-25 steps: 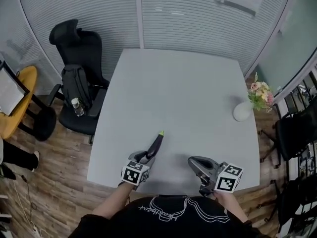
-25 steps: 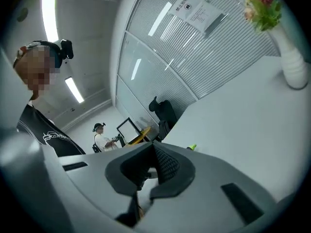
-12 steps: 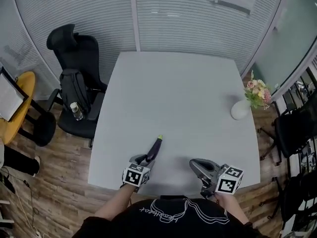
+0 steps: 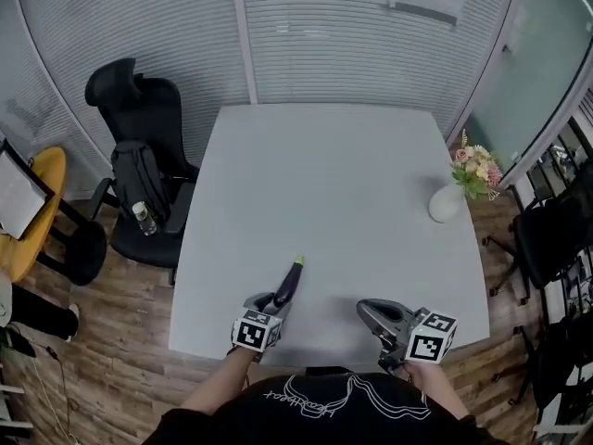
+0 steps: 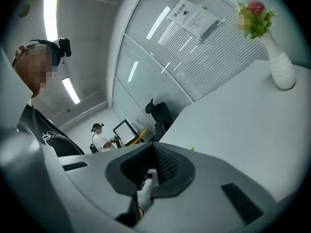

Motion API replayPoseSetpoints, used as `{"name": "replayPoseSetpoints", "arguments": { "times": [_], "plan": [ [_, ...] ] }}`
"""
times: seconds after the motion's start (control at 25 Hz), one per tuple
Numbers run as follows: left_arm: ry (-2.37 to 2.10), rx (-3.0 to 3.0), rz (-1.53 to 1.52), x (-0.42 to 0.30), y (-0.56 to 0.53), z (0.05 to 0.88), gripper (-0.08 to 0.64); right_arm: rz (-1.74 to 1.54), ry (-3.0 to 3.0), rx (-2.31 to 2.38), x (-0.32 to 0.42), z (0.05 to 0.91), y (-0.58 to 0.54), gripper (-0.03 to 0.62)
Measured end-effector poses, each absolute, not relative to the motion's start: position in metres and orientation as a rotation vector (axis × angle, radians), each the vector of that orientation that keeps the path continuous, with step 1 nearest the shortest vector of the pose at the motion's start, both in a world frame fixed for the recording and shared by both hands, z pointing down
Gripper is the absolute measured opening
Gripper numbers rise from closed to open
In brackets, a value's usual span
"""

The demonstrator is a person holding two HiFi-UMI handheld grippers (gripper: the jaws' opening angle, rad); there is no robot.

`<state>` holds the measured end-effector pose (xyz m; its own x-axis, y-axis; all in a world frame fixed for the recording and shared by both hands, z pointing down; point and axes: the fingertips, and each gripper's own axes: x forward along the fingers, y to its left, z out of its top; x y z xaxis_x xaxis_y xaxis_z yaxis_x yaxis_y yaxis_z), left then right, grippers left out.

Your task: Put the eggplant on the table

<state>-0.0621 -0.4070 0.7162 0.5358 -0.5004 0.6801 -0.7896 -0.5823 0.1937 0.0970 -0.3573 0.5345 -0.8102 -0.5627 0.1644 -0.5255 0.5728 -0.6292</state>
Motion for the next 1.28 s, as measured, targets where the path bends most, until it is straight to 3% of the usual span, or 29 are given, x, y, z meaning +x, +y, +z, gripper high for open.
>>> {"name": "replayPoseSetpoints", "arguments": {
  "times": [0.36, 0.84, 1.28],
  "plan": [
    [-1.049, 2.309, 0.726, -0.063, -0.404, 0.704, 0.244, -1.057, 2.751, -0.925, 0.087, 0.529, -0.346, 0.009],
    [-1.052, 2.332, 0.473, -0.074, -0.381, 0.639, 0.245, -1.019, 2.787, -0.889, 0.068, 0.516, -0.322, 0.009],
    [-0.797, 2.483, 0.155, -0.055, -0.326, 0.522, 0.238, -0.902, 2.856, -0.824, 0.042, 0.494, -0.298, 0.009]
  ]
}}
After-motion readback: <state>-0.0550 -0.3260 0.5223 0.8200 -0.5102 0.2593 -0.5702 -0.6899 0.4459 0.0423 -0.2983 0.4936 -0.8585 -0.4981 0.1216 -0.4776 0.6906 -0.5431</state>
